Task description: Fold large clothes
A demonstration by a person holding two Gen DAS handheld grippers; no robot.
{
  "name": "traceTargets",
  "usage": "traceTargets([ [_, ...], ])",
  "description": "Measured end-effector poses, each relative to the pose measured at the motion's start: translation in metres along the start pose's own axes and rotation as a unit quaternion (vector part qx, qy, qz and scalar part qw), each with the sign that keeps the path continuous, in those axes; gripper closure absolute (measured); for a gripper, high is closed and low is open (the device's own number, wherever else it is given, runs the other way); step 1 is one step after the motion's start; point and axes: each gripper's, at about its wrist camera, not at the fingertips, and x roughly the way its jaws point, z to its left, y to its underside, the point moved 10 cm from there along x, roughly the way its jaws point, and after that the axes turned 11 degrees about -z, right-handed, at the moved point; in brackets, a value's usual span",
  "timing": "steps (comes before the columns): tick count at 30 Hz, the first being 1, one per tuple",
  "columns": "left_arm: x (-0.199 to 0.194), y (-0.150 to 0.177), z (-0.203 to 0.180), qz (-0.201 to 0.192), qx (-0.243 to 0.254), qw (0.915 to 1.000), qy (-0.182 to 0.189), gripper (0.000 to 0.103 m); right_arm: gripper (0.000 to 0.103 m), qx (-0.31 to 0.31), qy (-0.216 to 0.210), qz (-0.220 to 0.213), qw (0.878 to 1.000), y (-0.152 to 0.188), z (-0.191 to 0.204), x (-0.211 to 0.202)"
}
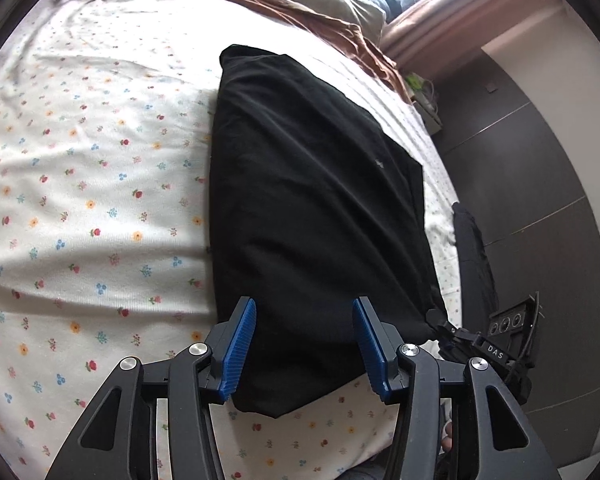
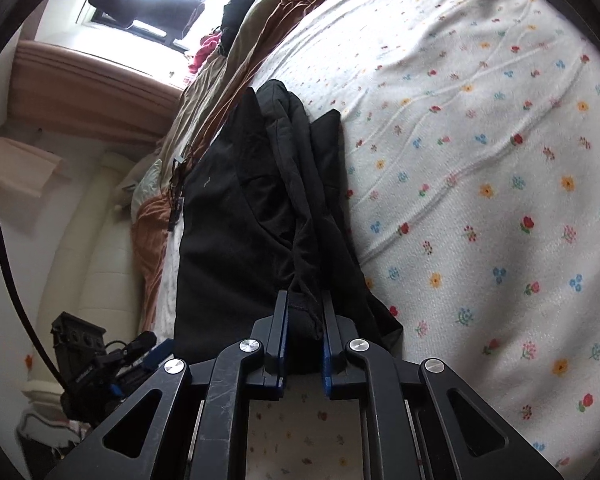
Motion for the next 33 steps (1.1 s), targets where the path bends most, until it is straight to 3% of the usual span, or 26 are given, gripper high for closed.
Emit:
traceTargets([
  [9,0.006,-0.005,0.025,-0.005,-0.031,0.999,-0.032,0.051,0.093,0.048,-0.034,-0.012,0.998,0.012,-0.018,-0.003],
  [21,0.02,0.004,0.028,0.009,-0.017,0.9991,-0.037,0.051,0.091,0.056,-0.021,-0.002,0.998,0.022,-0.022,-0.021],
  [23,0.022,0.0,0.027,0.006,-0.014,0.9991,-0.04,0.051,0.08,0.03,-0.007,-0.012,0.999,0.015,-0.017,-0.033],
  [25,0.021,-0.008,0.027,-0.002,-0.005,0.9989,-0.047,0.051,0.061,-0.01,0.014,-0.026,1.0,0.006,-0.011,-0.044],
  [29,0.019,-0.026,0.027,-0.021,0.015,0.9978,-0.061,0.051,0.054,-0.037,0.022,-0.031,0.999,-0.019,-0.004,-0.054],
  [33,0.022,-0.041,0.025,-0.021,0.011,0.9982,-0.055,0.051,0.03,-0.054,0.029,-0.026,0.998,-0.042,0.002,-0.05],
])
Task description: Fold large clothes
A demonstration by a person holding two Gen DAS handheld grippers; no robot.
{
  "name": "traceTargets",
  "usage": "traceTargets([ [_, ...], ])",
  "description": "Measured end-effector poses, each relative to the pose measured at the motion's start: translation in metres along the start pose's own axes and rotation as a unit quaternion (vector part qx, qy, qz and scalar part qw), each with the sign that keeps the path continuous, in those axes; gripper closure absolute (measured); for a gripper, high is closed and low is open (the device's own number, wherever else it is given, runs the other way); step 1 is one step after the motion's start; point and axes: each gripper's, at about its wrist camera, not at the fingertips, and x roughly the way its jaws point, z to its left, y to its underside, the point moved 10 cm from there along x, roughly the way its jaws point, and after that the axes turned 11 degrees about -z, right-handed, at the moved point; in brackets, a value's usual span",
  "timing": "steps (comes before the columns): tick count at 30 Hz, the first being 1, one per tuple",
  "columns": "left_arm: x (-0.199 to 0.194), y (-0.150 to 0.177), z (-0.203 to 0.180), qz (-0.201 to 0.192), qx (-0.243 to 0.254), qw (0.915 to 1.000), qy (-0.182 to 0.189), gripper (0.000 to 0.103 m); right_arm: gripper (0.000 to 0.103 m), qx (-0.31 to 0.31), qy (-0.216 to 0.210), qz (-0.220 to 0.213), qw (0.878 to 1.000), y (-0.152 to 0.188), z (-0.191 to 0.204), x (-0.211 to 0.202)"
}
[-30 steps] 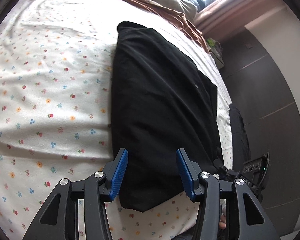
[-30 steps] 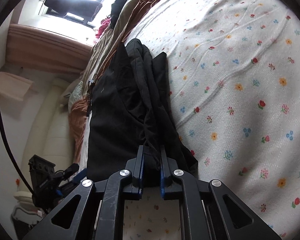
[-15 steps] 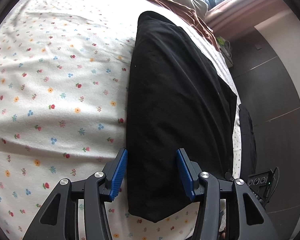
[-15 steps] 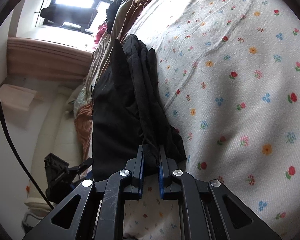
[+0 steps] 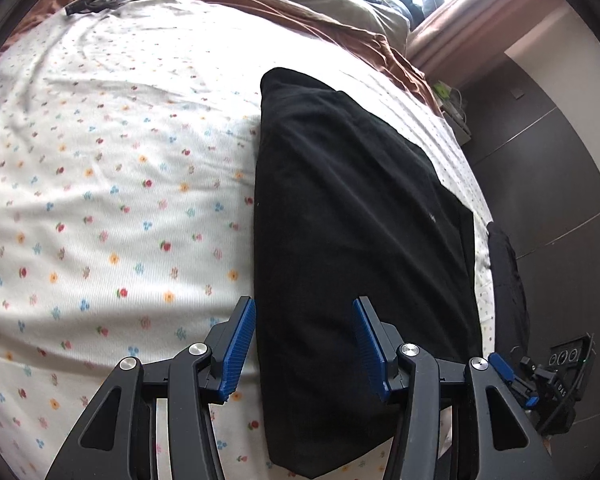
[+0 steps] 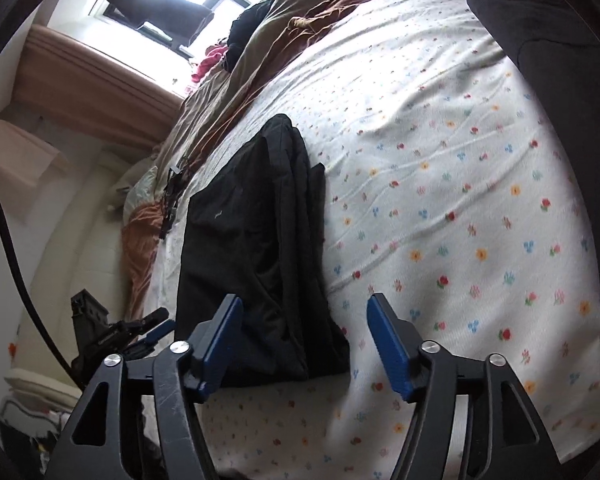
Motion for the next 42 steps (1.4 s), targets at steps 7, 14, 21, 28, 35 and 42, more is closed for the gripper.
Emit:
traceTargets([
  [7,0.01,-0.038,0.001,-0.012,-0.043,0.9989,-0.011,0.05,0.018,-0.036,-0.016,0.027,0.999,-0.029,0.02,0.027],
  [14,0.04,-0.071,0.002,-0.007,-0.048,0.9985,-0.025,0.05,0.018,-0.028,-0.019,0.069,0.997,-0.04,0.015,0.078],
  [21,0.068,-0.074,0.014,-0.013,-0.05,0.9985,-0.019,0.05,0.018,-0.028,-0.022,0.119,0.992,-0.037,0.003,0.127],
  [28,0.077,-0.077,0.012,-0.012,-0.049,0.9987,0.009,0.05,0.018,0.013,-0.072,0.145,0.987,-0.043,0.003,0.155],
  [35,0.08,-0.076,0.011,-0.012,-0.039,0.9991,0.011,0.05,0.018,0.03,-0.091,0.163,0.982,-0.047,0.012,0.178],
  [42,0.088,-0.073,0.017,-0.008,-0.058,0.9982,0.014,0.05,0.019,0.034,-0.092,0.172,0.98,-0.049,0.02,0.189],
])
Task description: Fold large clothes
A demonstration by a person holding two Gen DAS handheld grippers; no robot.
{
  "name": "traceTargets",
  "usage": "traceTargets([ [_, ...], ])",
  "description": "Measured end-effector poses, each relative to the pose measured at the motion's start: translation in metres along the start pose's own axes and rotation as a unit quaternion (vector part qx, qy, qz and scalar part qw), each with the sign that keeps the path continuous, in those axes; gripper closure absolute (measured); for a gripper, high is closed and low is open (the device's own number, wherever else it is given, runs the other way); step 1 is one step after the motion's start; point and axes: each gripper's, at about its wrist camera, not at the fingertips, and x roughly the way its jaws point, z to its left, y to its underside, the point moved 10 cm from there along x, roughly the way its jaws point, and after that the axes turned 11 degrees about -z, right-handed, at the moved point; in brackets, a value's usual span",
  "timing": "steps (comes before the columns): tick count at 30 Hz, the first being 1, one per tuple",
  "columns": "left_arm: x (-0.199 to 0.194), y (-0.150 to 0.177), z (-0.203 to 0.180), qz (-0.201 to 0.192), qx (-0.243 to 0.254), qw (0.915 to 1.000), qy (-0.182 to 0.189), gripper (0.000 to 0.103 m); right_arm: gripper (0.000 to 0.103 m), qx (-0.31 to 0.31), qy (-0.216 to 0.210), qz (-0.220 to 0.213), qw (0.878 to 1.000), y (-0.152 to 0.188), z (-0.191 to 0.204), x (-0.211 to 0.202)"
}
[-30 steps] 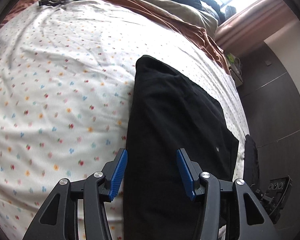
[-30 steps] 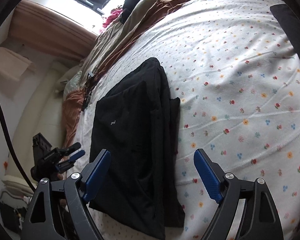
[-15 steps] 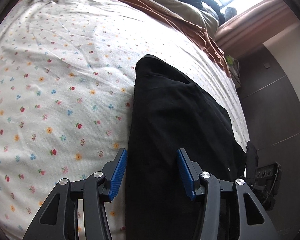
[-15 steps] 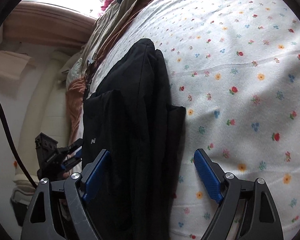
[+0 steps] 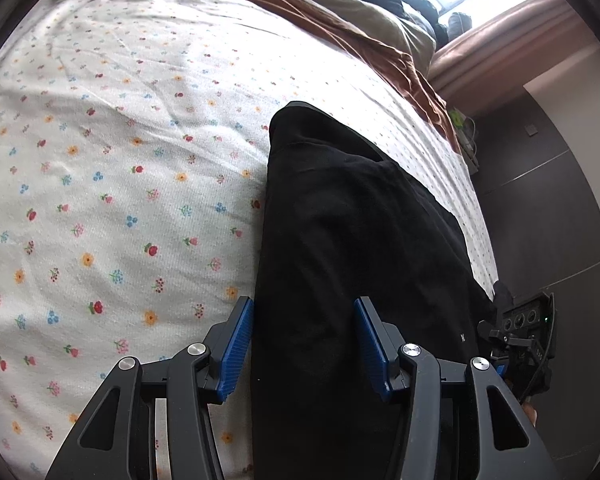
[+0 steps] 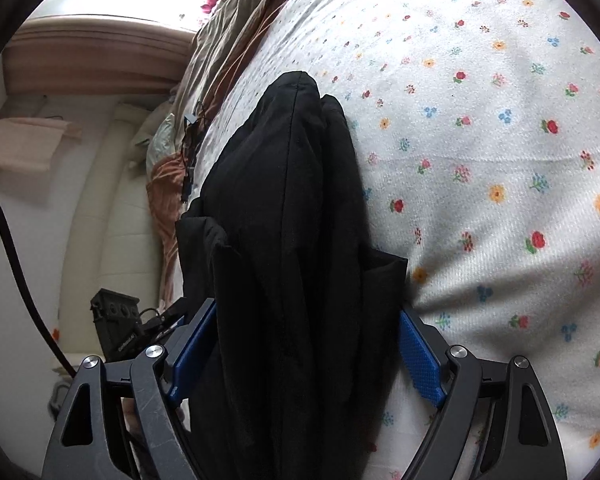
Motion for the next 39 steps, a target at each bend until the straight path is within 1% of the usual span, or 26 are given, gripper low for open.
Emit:
traceTargets([
  [3,0.002,0.002,-0.001,0.002,-0.002,1.0,0.003,0.05,0.019,-0.002,0.0,0.004,1.0,-0.003,0.005,0.007],
  [5,0.007,0.004,0.001,0.011,-0.012,0.9998,0.01,0.046,0.019,-0.006,0.002,0.007,1.0,-0.004,0.007,0.009],
  [6,0.009,0.004,0.002,0.014,-0.021,0.9996,0.014,0.046,0.021,-0.008,0.002,0.007,1.0,-0.004,0.007,0.009],
  [8,0.013,0.004,0.003,0.017,-0.033,0.9991,0.022,0.044,0.027,-0.016,0.007,0.005,1.0,-0.004,0.008,0.011],
  [10,0.016,0.003,0.003,0.018,-0.035,0.9989,0.024,0.044,0.039,-0.023,0.011,0.006,1.0,-0.003,0.008,0.012],
  [11,0.017,0.002,0.002,0.018,-0.033,0.999,0.024,0.044,0.043,-0.021,0.01,0.006,1.0,-0.003,0.007,0.013],
  [13,0.017,0.001,-0.001,0.016,-0.024,0.9994,0.021,0.044,0.057,-0.012,0.005,0.007,1.0,-0.005,0.007,0.013],
  [15,0.015,0.001,-0.004,0.013,-0.013,0.9997,0.018,0.046,0.067,-0.009,0.0,0.008,1.0,-0.004,0.007,0.012],
  [16,0.014,0.001,-0.005,0.012,-0.009,0.9998,0.016,0.049,0.071,-0.008,-0.007,0.007,1.0,-0.004,0.009,0.01],
  [17,0.014,0.0,-0.009,0.012,-0.004,0.9998,0.016,0.052,0.073,-0.007,-0.015,0.005,1.0,-0.004,0.013,0.008],
  [19,0.011,-0.001,-0.012,0.01,0.002,0.9998,0.017,0.055,0.078,-0.013,-0.019,0.001,1.0,-0.004,0.02,0.005],
  [23,0.004,-0.003,-0.016,0.006,0.008,0.9997,0.021,0.063,0.082,-0.034,-0.017,-0.012,0.999,-0.003,0.042,-0.005],
  [28,-0.017,-0.004,-0.022,-0.006,0.005,0.9991,0.042,0.071,0.084,-0.068,-0.02,-0.028,0.997,0.004,0.077,-0.025],
  [34,-0.056,-0.002,-0.034,-0.035,0.004,0.9966,0.075,0.078,0.084,-0.1,-0.028,-0.052,0.993,0.02,0.121,-0.055],
  [39,-0.091,-0.006,-0.056,-0.075,0.004,0.9918,0.103,0.079,0.084,-0.134,-0.033,-0.072,0.988,0.038,0.163,-0.084],
])
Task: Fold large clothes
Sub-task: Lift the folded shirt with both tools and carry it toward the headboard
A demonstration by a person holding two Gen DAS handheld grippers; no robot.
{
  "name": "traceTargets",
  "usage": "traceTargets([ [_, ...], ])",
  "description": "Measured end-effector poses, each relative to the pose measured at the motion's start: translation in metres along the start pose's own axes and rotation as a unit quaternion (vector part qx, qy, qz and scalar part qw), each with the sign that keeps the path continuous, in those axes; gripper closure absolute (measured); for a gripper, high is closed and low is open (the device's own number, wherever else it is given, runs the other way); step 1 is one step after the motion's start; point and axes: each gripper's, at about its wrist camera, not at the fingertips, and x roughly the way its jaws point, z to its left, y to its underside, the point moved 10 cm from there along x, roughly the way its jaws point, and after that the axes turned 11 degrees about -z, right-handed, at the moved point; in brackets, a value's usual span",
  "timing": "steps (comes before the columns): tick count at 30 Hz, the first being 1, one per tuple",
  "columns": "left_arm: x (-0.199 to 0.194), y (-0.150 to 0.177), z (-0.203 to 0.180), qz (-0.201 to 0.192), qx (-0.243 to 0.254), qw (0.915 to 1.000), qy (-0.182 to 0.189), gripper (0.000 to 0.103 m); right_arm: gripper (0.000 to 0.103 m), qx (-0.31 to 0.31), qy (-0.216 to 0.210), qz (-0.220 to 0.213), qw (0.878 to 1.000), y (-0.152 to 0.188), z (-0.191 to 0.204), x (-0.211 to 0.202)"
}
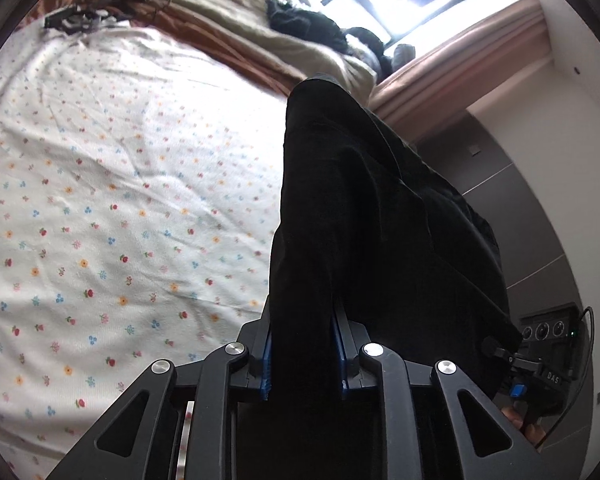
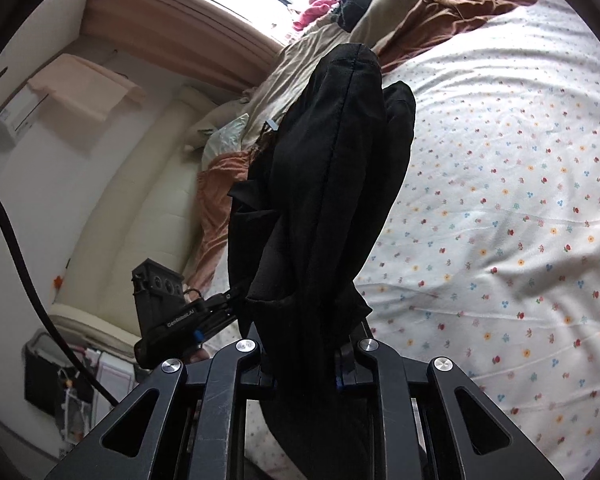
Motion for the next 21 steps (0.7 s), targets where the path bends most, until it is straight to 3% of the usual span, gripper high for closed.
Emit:
traceTargets([
  [7,-0.051,0.003,-0.009,-0.025,-0.018,0.9994,0.017,0.079,0.084,-0.07,0.009,-0.008,0.997,0.008,0.059,-0.023],
  [21,-0.222,-0.058,0.001,-0.125,0.007,0.9922,0.001,0.079,0.084,-0.143,-0.074,-0.006,0.987,0.043,0.212,-0.008],
])
